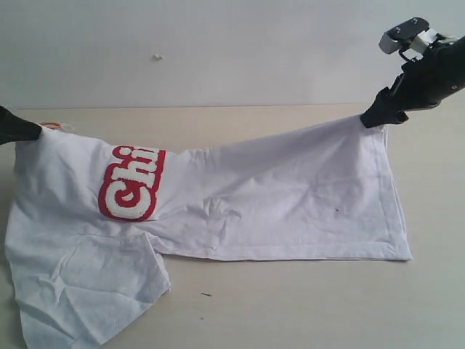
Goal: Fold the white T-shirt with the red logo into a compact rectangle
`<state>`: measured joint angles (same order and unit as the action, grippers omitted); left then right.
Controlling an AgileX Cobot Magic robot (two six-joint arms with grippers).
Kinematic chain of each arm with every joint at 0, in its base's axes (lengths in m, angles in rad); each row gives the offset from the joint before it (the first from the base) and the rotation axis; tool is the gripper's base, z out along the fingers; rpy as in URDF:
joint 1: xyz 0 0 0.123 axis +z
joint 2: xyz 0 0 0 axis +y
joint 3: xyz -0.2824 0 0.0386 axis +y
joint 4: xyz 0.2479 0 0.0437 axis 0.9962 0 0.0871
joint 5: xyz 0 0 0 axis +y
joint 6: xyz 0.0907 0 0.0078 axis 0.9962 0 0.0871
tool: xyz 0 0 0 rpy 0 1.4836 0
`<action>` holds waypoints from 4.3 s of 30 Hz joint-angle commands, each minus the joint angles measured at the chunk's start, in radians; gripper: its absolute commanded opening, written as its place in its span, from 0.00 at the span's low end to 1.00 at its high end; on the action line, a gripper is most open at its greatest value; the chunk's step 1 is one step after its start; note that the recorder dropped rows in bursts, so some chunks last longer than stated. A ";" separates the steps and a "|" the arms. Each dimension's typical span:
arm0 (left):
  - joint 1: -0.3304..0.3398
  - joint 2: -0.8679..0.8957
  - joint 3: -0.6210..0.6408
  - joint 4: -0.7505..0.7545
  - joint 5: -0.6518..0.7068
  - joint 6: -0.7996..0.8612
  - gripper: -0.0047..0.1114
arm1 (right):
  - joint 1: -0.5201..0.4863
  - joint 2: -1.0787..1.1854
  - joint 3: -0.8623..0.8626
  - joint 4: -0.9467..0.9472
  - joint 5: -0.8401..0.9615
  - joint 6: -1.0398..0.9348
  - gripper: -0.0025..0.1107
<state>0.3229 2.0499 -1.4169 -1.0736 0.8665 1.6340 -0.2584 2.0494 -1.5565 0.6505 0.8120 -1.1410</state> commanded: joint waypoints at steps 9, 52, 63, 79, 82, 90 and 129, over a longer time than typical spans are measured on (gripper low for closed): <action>0.048 0.046 -0.087 -0.031 0.194 -0.244 0.94 | -0.046 0.062 -0.080 0.029 0.125 0.142 0.66; 0.064 0.109 -0.157 -0.031 0.232 -0.367 0.94 | -0.075 0.175 -0.183 0.321 0.409 -0.013 0.66; 0.064 0.109 -0.157 -0.031 0.234 -0.354 0.94 | -0.049 0.197 -0.183 0.404 0.406 -0.044 0.49; 0.064 0.109 -0.157 -0.143 0.317 -0.330 0.94 | 0.064 0.234 -0.201 -0.260 0.221 0.346 0.02; 0.064 0.109 -0.157 -0.146 0.341 -0.328 0.94 | 0.085 0.288 -0.204 -0.434 0.212 0.482 0.02; 0.076 0.107 -0.157 -0.284 0.355 -0.333 0.94 | 0.085 0.321 -0.206 -0.495 0.210 0.544 0.02; 0.130 0.107 -0.157 -0.292 0.355 -0.538 0.94 | 0.282 0.380 -0.295 -0.496 0.265 0.662 0.02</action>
<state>0.4572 2.1621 -1.5687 -1.3588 1.2156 1.1065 0.0231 2.3982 -1.8516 0.2449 1.0860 -0.5185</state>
